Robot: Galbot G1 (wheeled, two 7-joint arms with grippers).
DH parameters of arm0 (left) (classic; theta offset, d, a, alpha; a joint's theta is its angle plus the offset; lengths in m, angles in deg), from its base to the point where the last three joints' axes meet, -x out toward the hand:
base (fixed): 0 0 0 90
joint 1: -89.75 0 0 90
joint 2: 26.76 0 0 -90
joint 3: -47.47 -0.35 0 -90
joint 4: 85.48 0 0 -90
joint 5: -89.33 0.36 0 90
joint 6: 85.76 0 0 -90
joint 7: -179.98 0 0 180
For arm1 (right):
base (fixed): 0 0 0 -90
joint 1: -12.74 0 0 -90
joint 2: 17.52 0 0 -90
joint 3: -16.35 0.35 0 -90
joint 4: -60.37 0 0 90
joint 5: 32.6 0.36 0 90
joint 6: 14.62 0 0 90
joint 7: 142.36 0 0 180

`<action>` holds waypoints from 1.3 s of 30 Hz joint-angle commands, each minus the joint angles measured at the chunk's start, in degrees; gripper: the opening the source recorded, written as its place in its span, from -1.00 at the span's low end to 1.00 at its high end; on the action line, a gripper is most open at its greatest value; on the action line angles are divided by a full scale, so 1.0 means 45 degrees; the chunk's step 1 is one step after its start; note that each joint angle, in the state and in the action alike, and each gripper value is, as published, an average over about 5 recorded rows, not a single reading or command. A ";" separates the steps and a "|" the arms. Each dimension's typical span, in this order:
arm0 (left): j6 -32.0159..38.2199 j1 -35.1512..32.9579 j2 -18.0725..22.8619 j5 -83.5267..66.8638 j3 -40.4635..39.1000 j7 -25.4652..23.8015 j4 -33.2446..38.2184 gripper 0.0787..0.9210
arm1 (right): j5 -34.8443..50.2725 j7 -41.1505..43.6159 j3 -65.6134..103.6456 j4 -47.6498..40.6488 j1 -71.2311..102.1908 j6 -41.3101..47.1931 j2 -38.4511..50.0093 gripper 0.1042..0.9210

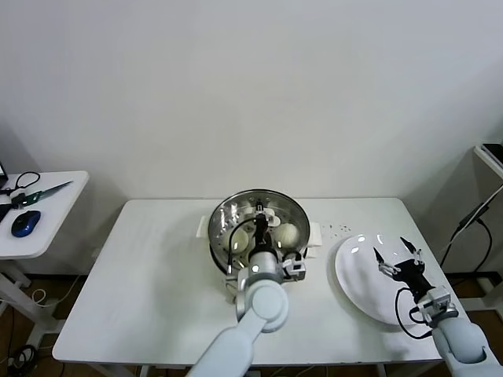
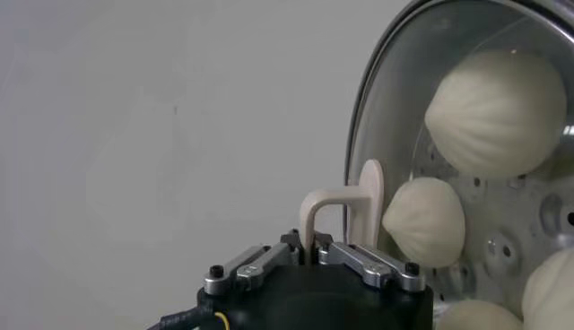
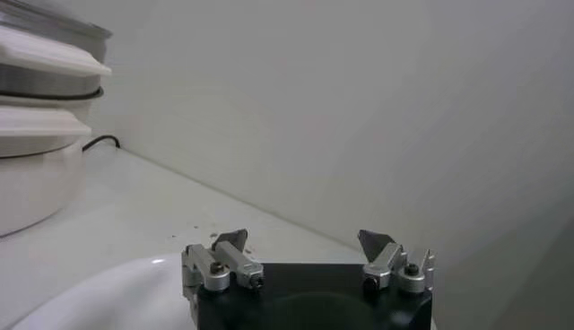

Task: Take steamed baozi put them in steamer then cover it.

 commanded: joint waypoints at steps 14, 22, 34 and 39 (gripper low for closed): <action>-0.0617 0.0071 -0.0130 -0.0300 -0.0067 -0.0389 0.0179 -0.83 | -0.0062 0.0071 0.0081 0.0002 0.0031 -0.0018 -0.0030 0.76; -0.0621 -0.0092 -0.0824 -0.0587 -0.0272 -0.0984 0.1240 -0.51 | -0.0089 0.0125 0.0131 0.0018 0.0023 0.0140 -0.0024 0.76; -0.0621 -0.0951 -0.1755 -0.0929 0.0163 -0.0986 0.2998 0.31 | 0.0430 0.0221 0.0202 0.0351 0.0015 0.1073 0.0030 0.76; -0.0620 -0.1718 -0.2393 -0.1671 0.0355 -0.0715 0.4099 0.63 | 0.0777 0.0255 0.0317 0.0494 -0.0024 0.1352 0.0065 0.76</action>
